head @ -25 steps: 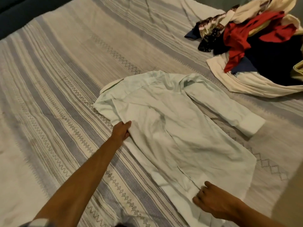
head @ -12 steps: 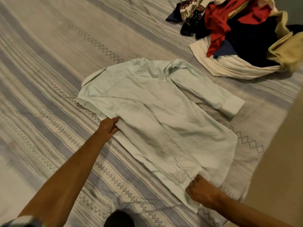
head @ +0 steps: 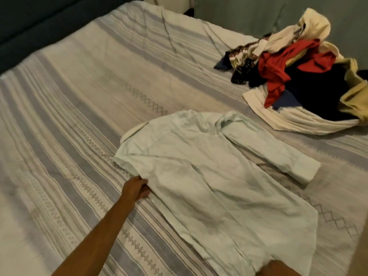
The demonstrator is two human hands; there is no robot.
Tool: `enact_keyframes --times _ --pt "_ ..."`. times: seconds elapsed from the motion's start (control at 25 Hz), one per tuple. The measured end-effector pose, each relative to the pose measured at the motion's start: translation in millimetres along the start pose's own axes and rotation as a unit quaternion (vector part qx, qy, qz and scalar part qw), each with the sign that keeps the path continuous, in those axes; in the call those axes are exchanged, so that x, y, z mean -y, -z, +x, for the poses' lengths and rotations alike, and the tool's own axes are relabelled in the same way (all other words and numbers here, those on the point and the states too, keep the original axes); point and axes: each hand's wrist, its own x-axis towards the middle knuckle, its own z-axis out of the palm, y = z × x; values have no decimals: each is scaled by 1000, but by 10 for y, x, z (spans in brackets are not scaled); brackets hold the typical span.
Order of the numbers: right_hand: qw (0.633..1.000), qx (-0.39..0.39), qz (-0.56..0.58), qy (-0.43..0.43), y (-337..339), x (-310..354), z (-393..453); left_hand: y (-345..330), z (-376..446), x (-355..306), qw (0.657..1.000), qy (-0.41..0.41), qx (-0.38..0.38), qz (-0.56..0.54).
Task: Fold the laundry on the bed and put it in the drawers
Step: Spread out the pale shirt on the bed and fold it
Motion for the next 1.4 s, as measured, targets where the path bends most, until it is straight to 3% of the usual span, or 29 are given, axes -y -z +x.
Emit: enact_keyframes --times 0.04,0.08,0.12,0.16,0.2,0.28,0.32,0.4,0.52,0.64,0.76,0.8,0.88,1.0,1.12,1.2,1.24,1.36,1.4 --pt "997 -67 33 -32 133 42 104 51 12 29 996 -58 -44 49" --pt "988 -34 123 -90 382 51 265 102 14 56 980 -138 -89 114" --pt "971 -58 200 -119 676 5 349 128 14 81 946 -227 -118 199" --pt "949 -46 243 -197 836 -22 497 128 -1 102 893 -315 -127 294" --pt "949 -58 214 -223 881 -46 582 111 -8 107 828 -392 -122 383" --pt "936 38 227 -265 1014 -211 800 -25 -28 74 714 -490 -103 489" --pt "925 73 250 -278 1035 -285 913 -130 -23 43 680 -513 -95 515" --pt "910 114 289 -276 1072 -365 1085 -339 16 -40 647 -533 -63 541" --pt "904 49 307 -293 1078 -501 1182 -653 160 -171 594 -561 47 574" --pt "903 -72 200 -374 1044 -876 1018 -1138 253 -476 533 -580 147 598" --pt "849 -44 146 -506 884 -1384 690 -1911 289 -759 457 -585 201 639" --pt "834 -14 162 -527 836 -1518 562 -2195 302 -841 434 -581 211 655" --pt "839 34 183 -511 720 -1752 295 -2723 322 -950 386 -583 214 682" --pt "846 33 296 -441 678 -2003 -7 -3226 380 -1019 312 -568 183 739" --pt "860 41 324 -392 690 -2209 -177 -3445 458 -1131 244 -551 136 786" --pt "863 36 322 -387 677 -2304 -234 -3448 477 -1318 220 -526 110 814" --pt "861 30 325 -390 682 -2321 -260 -3407 470 -1413 230 -518 97 818" --pt "866 10 306 -396 826 -2194 -297 -3138 409 -1626 307 -544 109 773" --pt "872 0 286 -397 922 -2082 -313 -3002 358 -1655 313 -572 117 749"
